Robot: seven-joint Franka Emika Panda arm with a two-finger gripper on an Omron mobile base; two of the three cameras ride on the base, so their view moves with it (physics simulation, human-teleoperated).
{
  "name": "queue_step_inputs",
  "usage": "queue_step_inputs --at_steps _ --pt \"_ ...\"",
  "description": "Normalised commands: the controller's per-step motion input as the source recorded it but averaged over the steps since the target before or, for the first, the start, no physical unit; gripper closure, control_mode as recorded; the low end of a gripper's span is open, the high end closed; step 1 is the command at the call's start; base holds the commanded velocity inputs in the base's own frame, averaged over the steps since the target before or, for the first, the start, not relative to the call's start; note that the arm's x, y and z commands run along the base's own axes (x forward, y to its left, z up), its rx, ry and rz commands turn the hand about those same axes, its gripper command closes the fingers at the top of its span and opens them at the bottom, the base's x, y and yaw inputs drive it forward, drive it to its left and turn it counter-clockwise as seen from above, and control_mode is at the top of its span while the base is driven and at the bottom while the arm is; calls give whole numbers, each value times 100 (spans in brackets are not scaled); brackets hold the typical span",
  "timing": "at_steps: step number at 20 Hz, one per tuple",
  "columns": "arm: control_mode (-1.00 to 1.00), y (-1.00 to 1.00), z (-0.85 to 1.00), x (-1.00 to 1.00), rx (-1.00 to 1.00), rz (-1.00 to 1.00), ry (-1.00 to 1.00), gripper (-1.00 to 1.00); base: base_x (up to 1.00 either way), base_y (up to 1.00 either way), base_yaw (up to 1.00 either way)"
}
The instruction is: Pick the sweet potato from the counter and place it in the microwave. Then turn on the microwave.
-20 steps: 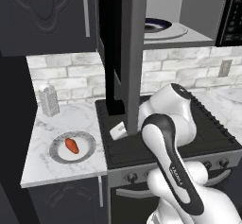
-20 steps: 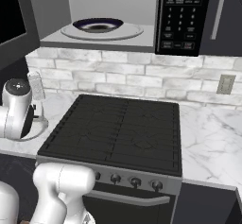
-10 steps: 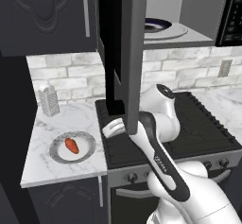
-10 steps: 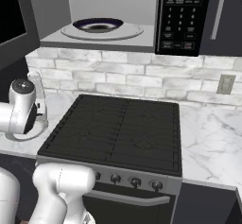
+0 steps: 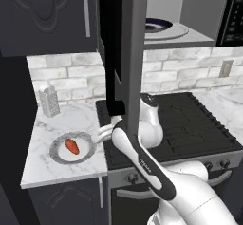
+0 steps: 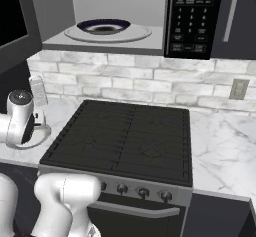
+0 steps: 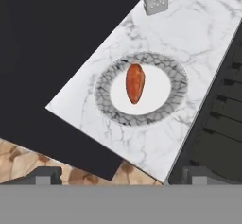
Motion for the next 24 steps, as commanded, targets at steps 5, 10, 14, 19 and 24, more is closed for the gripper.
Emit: queue_step_inputs --at_steps 5,10,14,19,24 --pt "-100 32 -17 25 0 0 0 -100 0 0 0" --pt "-100 21 -17 21 -1 0 0 -100 0 0 0" --pt "-100 19 -21 17 -1 0 0 -100 0 0 0" --pt "-100 12 -14 14 -1 0 0 -100 0 0 0" --pt "-100 9 -12 19 -2 -1 0 -100 0 0 0"
